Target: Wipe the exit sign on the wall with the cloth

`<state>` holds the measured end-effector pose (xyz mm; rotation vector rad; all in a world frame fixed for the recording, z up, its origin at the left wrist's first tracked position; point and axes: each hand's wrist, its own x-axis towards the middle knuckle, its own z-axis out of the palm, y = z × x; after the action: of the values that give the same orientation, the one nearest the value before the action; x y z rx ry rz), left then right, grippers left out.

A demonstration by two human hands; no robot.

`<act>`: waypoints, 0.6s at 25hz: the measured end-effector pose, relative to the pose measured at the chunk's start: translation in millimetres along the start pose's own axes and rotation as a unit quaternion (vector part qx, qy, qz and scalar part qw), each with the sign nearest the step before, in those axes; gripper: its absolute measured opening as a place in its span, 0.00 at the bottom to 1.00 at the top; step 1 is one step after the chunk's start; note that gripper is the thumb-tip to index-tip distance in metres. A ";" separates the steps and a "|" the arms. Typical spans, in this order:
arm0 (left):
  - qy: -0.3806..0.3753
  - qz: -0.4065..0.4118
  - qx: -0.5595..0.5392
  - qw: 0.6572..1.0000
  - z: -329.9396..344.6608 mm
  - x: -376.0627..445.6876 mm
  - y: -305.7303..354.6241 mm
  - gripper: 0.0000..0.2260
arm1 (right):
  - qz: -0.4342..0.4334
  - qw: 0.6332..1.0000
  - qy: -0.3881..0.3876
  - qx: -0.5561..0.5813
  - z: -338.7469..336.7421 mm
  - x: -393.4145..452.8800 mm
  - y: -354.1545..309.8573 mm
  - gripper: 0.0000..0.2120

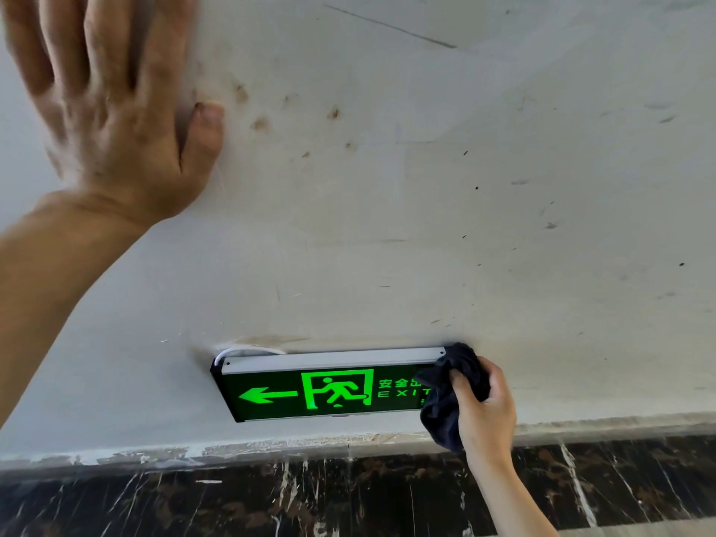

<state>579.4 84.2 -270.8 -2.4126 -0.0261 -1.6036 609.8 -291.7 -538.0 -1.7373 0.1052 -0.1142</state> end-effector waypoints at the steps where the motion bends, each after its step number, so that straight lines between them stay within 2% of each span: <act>1: -0.002 -0.002 -0.001 1.000 -0.5 0.4 -0.3 0.28 | 0.005 1.000 0.000 -0.002 0.3 -0.4 4.9 0.12; 9: 0.013 0.004 -0.003 1.000 11.1 0.0 -9.2 0.26 | 0.034 0.997 -0.036 -0.064 3.2 -4.2 49.1 0.11; 15: 0.020 -0.046 0.052 0.997 38.2 -16.9 -36.5 0.22 | 0.045 0.992 -0.071 -0.096 2.9 -3.8 71.5 0.13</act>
<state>601.9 129.7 -293.2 -2.3314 -0.2104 -1.6452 606.0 -300.4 -609.0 -1.9238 0.0912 0.0881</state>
